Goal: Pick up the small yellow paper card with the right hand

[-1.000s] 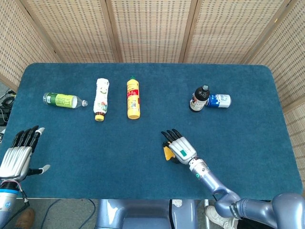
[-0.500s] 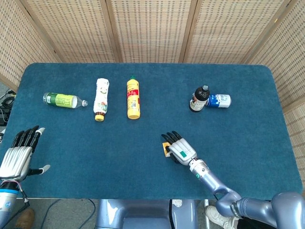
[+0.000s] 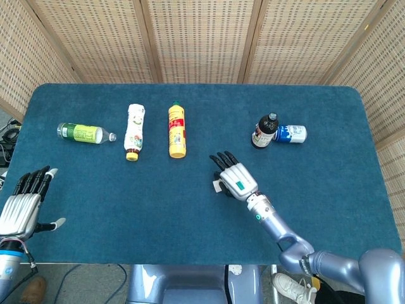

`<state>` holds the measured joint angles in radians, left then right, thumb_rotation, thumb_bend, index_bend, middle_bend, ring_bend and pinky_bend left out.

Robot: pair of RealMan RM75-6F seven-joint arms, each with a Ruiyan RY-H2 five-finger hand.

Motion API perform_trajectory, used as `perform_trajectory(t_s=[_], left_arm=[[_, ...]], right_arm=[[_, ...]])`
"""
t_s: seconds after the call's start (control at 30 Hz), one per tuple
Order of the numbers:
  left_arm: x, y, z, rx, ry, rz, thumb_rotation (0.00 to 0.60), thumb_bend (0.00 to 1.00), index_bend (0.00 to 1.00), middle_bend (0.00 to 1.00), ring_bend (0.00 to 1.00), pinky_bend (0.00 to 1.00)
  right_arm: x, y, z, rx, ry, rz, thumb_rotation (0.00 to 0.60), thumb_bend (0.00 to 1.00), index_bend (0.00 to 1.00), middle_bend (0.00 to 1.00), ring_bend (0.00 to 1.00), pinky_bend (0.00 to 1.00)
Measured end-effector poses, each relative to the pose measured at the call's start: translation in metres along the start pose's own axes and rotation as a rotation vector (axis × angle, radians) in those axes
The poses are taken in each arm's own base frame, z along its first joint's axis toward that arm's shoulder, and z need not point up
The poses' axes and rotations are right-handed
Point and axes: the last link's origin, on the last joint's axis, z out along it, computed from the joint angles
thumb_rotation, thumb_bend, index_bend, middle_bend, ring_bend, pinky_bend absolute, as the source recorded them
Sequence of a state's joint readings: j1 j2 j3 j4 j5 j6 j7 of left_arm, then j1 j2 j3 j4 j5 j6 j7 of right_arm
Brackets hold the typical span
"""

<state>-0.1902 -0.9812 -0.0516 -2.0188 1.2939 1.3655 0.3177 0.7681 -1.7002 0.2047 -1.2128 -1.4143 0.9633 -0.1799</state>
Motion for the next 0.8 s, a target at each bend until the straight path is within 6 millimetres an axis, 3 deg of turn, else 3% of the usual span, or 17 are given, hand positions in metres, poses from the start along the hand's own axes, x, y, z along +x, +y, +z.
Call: perform_trajectory(t_s=[0.17, 0.37, 0.57, 0.8], left_arm=[[0.002, -0.002, 0.000, -0.001, 0.000, -0.011, 0.600, 0.00, 0.00, 0.00, 0.00, 0.00], [0.005, -0.002, -0.001, -0.018, 0.001, -0.024, 0.600, 0.00, 0.00, 0.00, 0.00, 0.00], [0.006, -0.005, -0.001, -0.018, -0.002, -0.028, 0.600, 0.00, 0.00, 0.00, 0.00, 0.00], [0.005, -0.005, 0.001, -0.019, -0.012, -0.026, 0.600, 0.00, 0.00, 0.00, 0.00, 0.00]], right_arm=[[0.045, 0.010, 0.016, -0.028, 0.126, -0.008, 0.600, 0.57, 0.81, 0.05, 0.00, 0.00], [0.070, -0.005, 0.016, -0.019, 0.117, 0.192, 0.600, 0.56, 0.82, 0.05, 0.00, 0.00], [0.069, -0.026, 0.014, -0.026, -0.113, 0.611, 0.600, 0.56, 0.84, 0.05, 0.00, 0.00], [0.055, -0.061, 0.021, 0.001, -0.320, 0.866, 0.600, 0.56, 0.85, 0.05, 0.00, 0.00]])
